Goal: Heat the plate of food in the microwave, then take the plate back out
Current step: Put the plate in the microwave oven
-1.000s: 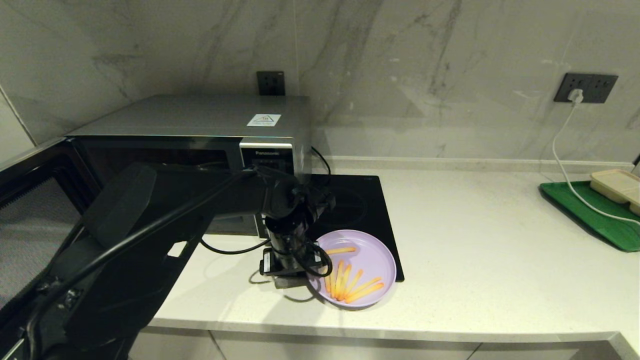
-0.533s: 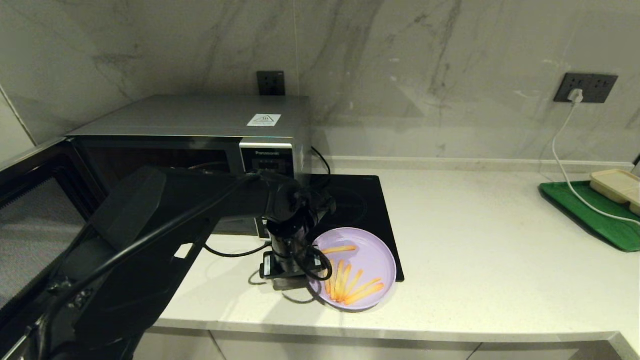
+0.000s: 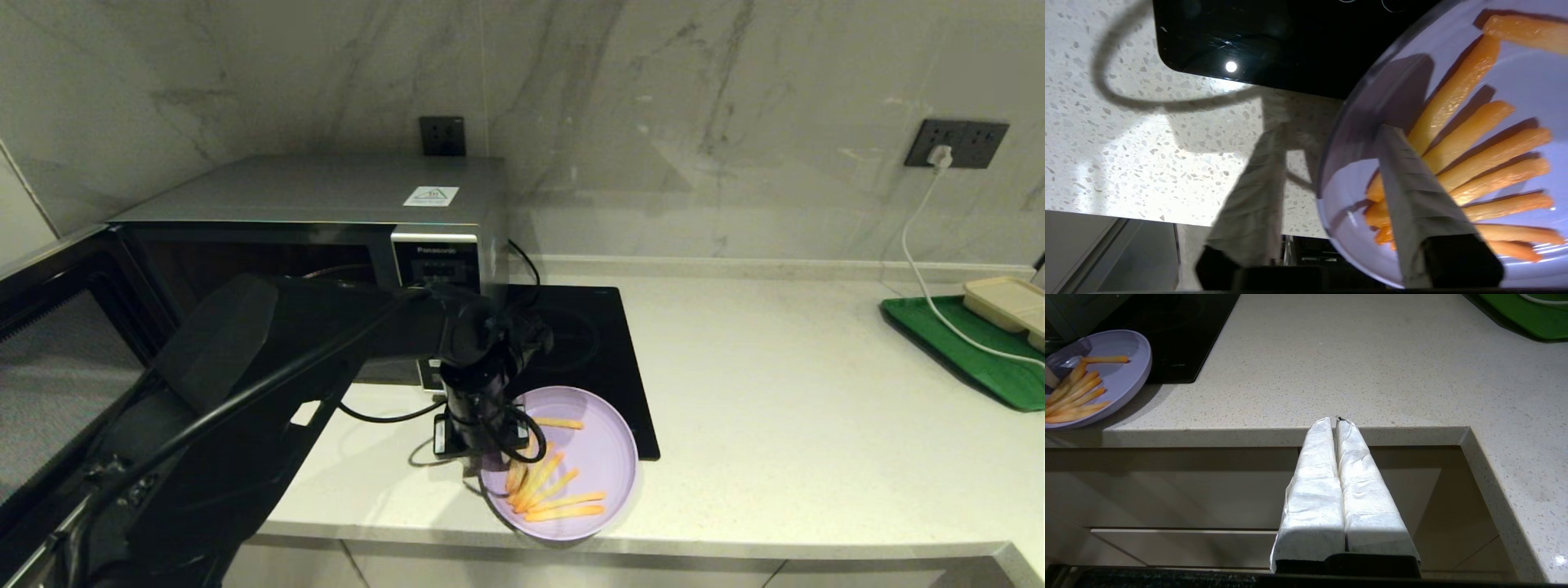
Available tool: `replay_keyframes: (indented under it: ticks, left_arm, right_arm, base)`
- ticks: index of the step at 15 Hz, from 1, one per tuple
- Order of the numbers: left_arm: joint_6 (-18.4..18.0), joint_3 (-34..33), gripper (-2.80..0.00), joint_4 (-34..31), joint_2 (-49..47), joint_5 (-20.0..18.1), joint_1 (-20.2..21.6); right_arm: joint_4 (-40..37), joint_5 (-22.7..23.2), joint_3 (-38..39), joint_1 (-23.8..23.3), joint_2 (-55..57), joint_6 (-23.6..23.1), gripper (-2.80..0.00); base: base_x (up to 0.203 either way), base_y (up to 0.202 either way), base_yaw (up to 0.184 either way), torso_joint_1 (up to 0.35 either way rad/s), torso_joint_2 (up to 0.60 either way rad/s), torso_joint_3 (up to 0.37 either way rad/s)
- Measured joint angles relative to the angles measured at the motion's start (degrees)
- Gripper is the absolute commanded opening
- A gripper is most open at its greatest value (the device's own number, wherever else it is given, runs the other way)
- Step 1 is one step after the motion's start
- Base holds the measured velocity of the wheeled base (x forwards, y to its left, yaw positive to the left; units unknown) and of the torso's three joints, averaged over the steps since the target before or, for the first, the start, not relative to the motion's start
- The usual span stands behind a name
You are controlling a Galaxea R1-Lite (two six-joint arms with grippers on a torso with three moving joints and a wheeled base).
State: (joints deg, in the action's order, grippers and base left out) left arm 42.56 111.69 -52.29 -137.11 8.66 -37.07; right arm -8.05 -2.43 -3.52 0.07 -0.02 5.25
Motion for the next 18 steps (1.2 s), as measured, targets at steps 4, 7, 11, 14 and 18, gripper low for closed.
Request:
replay_keyframes:
  ticks: [4,7,11,14,18]
  left_arm:
    - [0.01,0.02,-2.8,0.11,0.41,-0.07,-0.38]
    - [0.18,0.0,-2.8,0.02,0.62,-0.17,-0.38]
    - [0.88,0.0,-2.8,-0.06,1.5,-1.43,-0.31]
    - [1.71,-0.04,-2.8,-0.06,3.15,-7.55,0.46]
    - [1.79,-0.52,-2.8,-0.22,4.45,-10.3,1.71]
  right_arm:
    - [0.0,-0.01,0.0,0.02,0.0,-0.01,-2.8]
    - [0.0,-0.02,0.0,-0.02,0.0,-0.02,-2.8]
    - [0.0,-0.01,0.0,0.0,0.0,0.0,-2.8]
    - [0.0,0.0,0.0,0.0,-0.02,0.0,-2.8]
    - [0.0,0.0,0.0,0.0,0.0,-0.02,-2.8]
  base:
    - [0.0,0.0,0.0,0.0,0.0,0.0]
    - [0.0,0.0,0.0,0.0,0.0,0.0]
    - [0.0,0.0,0.0,0.0,0.0,0.0]
    - [0.0,0.0,0.0,0.0,0.0,0.0]
    - [0.0,0.0,0.0,0.0,0.0,0.0]
